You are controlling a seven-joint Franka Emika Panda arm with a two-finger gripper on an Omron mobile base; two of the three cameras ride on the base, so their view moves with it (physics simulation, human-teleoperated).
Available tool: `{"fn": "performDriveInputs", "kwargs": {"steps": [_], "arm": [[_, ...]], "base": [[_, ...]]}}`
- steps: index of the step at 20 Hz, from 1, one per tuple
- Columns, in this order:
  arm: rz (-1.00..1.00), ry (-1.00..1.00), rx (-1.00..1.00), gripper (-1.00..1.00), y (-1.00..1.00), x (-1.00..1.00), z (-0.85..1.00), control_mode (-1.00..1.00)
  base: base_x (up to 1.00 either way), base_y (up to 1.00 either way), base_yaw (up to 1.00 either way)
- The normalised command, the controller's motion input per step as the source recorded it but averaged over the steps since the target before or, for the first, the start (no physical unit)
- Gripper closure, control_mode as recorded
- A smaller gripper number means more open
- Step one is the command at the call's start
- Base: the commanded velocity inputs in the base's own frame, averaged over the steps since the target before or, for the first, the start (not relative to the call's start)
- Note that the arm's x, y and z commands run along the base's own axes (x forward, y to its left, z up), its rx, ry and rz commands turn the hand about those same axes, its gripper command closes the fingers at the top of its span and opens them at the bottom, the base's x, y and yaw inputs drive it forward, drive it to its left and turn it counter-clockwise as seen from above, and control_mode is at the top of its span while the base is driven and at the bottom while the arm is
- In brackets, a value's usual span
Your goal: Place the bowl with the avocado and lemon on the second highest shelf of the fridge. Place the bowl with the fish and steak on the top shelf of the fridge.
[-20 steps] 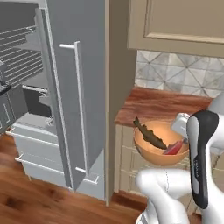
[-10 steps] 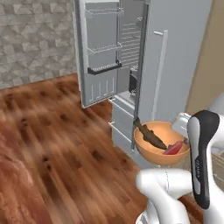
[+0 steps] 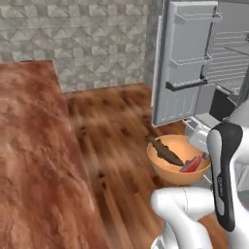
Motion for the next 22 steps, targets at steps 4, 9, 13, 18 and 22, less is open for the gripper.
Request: {"fn": "performDriveInputs", "kwargs": {"steps": [4, 9, 13, 18, 22], "arm": [[0.0, 0.0, 0.0, 1.0, 0.0, 0.0, 0.0, 1.0], [0.0, 0.0, 0.0, 1.0, 0.0, 0.0, 0.0, 1.0], [0.0, 0.0, 0.0, 1.0, 0.0, 0.0, 0.0, 1.0], [0.0, 0.0, 0.0, 1.0, 0.0, 0.0, 0.0, 1.0], [0.0, 0.0, 0.0, 1.0, 0.0, 0.0, 0.0, 1.0]], "base": [[1.0, 0.0, 0.0], [1.0, 0.0, 0.0], [0.99, 0.01, -0.07], [0.46, 0.0, -0.56], [0.04, -0.03, -0.83]]}}
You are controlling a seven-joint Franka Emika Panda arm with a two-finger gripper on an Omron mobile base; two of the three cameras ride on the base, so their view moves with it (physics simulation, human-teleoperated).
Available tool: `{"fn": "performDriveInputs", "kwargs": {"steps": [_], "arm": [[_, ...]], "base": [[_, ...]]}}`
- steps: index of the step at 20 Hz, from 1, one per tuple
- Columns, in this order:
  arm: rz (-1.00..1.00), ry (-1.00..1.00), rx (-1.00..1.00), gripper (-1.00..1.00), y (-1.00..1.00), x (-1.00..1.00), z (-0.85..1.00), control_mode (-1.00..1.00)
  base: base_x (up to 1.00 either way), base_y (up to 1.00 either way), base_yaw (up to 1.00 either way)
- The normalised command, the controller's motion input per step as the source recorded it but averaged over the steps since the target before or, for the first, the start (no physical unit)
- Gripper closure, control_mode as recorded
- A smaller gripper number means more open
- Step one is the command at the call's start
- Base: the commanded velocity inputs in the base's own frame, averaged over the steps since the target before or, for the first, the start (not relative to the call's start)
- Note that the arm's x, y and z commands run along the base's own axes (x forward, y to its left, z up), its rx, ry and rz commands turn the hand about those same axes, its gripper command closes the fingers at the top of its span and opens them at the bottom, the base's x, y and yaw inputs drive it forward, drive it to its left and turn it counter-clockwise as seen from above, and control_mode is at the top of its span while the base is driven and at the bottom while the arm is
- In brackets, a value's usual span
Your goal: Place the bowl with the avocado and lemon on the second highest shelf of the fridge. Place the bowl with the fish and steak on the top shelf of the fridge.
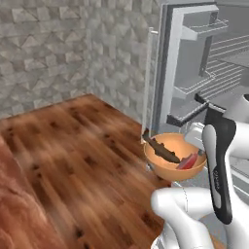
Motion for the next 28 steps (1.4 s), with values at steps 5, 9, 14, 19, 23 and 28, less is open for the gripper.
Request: {"fn": "performDriveInputs", "kwargs": {"steps": [5, 9, 14, 19, 23, 28], "arm": [[0.0, 0.0, 0.0, 1.0, 0.0, 0.0, 0.0, 1.0], [0.0, 0.0, 0.0, 1.0, 0.0, 0.0, 0.0, 1.0], [0.0, 0.0, 0.0, 1.0, 0.0, 0.0, 0.0, 1.0], [0.0, 0.0, 0.0, 1.0, 0.0, 0.0, 0.0, 1.0], [0.0, 0.0, 0.0, 1.0, 0.0, 0.0, 0.0, 1.0], [0.0, 0.0, 0.0, 1.0, 0.0, 0.0, 0.0, 1.0]], "base": [[0.61, 0.18, -0.72], [0.92, 0.35, -0.34], [0.43, 0.12, -0.35], [0.18, 0.0, -0.58], [0.2, -0.11, -0.62], [0.42, -0.04, -0.56]]}}
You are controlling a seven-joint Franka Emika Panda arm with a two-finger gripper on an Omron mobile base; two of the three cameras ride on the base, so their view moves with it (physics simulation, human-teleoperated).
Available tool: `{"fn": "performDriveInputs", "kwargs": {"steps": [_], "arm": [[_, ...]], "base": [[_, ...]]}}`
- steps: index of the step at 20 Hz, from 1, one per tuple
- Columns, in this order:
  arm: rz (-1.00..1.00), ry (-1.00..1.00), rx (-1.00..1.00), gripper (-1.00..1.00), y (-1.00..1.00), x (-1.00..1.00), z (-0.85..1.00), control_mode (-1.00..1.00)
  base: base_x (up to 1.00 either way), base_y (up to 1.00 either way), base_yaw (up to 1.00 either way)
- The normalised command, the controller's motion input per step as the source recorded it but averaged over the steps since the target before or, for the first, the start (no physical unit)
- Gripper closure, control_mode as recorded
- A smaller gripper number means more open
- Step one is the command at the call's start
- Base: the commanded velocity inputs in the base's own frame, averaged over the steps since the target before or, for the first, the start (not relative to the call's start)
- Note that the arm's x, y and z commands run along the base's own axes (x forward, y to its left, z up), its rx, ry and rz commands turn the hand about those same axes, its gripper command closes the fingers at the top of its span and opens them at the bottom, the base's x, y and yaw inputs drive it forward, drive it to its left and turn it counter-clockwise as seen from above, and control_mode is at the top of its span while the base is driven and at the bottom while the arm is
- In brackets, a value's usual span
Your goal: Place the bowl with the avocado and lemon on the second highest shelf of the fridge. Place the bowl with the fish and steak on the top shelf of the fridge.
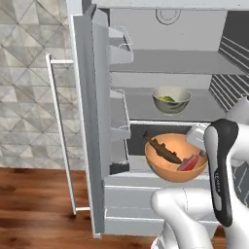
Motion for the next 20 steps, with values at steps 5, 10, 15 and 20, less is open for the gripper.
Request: {"fn": "performDriveInputs", "kwargs": {"steps": [5, 10, 15, 20], "arm": [[0.0, 0.0, 0.0, 1.0, 0.0, 0.0, 0.0, 1.0], [0.0, 0.0, 0.0, 1.0, 0.0, 0.0, 0.0, 1.0], [0.0, -0.07, 0.0, 1.0, 0.0, -0.06, 0.01, -1.0], [-0.22, -0.26, 0.01, 1.0, -0.02, -0.34, 0.87, -1.0]], "base": [[0.67, 0.0, -0.38], [0.76, 0.4, -0.33], [0.22, 0.15, -0.13], [0.0, 0.0, 0.0]]}}
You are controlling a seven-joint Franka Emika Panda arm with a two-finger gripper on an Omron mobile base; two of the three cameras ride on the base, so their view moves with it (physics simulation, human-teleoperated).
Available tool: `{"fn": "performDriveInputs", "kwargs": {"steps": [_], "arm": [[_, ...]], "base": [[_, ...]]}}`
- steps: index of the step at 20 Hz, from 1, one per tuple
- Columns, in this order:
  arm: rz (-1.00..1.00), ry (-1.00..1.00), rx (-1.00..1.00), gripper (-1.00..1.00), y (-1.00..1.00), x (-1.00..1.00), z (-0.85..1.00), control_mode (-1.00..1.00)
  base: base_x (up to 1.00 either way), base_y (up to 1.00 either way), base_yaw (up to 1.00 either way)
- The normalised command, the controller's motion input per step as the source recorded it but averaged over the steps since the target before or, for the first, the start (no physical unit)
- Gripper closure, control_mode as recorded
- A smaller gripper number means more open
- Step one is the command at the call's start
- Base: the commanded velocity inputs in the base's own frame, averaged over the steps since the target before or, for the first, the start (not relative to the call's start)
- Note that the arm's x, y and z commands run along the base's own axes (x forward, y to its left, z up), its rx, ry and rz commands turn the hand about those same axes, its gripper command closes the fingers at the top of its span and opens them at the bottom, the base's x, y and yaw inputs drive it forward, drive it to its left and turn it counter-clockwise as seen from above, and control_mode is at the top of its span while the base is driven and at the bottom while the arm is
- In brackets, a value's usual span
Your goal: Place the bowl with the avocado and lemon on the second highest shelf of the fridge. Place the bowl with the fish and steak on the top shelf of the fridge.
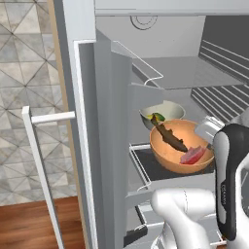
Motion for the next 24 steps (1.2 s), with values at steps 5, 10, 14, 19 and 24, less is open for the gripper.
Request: {"fn": "performDriveInputs", "kwargs": {"steps": [5, 10, 14, 19, 24], "arm": [[-0.27, -0.23, 0.01, 1.0, -0.02, -0.11, 1.0, -1.0], [-0.09, -0.31, 0.0, 1.0, -0.06, -0.18, 1.0, -1.0], [-0.09, -0.28, 0.0, 1.0, -0.15, 0.08, 0.87, -1.0], [-0.15, -0.07, 0.0, 1.0, -0.13, 0.93, 0.13, -1.0], [-0.08, 0.0, 0.02, 1.0, -0.02, 1.0, 0.06, -1.0]], "base": [[0.0, 0.0, 0.0], [0.0, 0.0, 0.0], [0.0, 0.0, 0.0], [0.0, 0.0, 0.0], [0.0, 0.0, 0.0]]}}
